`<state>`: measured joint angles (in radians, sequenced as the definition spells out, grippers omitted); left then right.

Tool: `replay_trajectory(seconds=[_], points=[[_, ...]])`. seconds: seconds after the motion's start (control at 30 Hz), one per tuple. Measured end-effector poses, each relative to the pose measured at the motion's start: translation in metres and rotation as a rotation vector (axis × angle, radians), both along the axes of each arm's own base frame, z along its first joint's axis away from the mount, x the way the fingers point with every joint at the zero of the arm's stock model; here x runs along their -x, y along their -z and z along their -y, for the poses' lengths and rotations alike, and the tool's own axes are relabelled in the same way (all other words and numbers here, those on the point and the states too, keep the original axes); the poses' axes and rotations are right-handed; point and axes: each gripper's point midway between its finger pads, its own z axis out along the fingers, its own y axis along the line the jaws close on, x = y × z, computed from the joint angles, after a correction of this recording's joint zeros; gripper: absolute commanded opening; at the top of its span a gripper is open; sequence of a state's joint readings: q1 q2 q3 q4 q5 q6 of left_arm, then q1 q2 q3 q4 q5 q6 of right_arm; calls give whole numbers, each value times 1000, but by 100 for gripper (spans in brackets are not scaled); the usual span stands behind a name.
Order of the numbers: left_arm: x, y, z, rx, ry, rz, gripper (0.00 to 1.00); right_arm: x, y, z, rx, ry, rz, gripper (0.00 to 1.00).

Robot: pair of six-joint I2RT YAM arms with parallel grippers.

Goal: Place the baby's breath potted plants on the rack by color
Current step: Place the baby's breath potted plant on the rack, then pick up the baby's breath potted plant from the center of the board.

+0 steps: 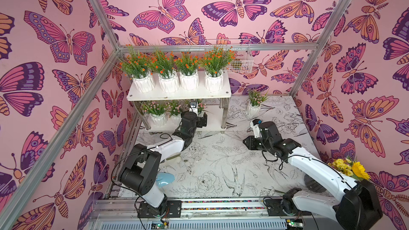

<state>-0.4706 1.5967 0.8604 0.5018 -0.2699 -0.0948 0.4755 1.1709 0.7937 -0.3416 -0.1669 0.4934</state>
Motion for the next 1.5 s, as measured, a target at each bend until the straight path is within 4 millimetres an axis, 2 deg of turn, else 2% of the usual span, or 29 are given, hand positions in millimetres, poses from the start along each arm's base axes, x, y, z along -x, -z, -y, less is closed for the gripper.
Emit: replay_trajectory(seconds=[0.23, 0.4, 0.7, 0.87, 1.03, 1.23, 1.33, 1.5], points=[[35, 0, 13, 15, 55, -9, 100, -18, 1, 24, -5, 82, 3, 26], [61, -1, 23, 22, 98, -11, 100, -39, 6, 53, -2, 177, -11, 30], [107, -1, 37, 47, 202, -24, 100, -108, -12, 104, 11, 340, 31, 33], [135, -3, 51, 86, 287, -25, 100, -144, -8, 131, 9, 414, 28, 35], [156, 5, 65, 105, 358, -48, 100, -181, 10, 142, 3, 443, -5, 35], [175, 8, 85, 105, 436, -61, 100, -217, 31, 146, -8, 470, -39, 33], [181, 8, 90, 104, 456, -63, 100, -235, 34, 146, -16, 477, -35, 33], [183, 10, 91, 102, 462, -66, 100, -252, 33, 148, -23, 489, -25, 30]])
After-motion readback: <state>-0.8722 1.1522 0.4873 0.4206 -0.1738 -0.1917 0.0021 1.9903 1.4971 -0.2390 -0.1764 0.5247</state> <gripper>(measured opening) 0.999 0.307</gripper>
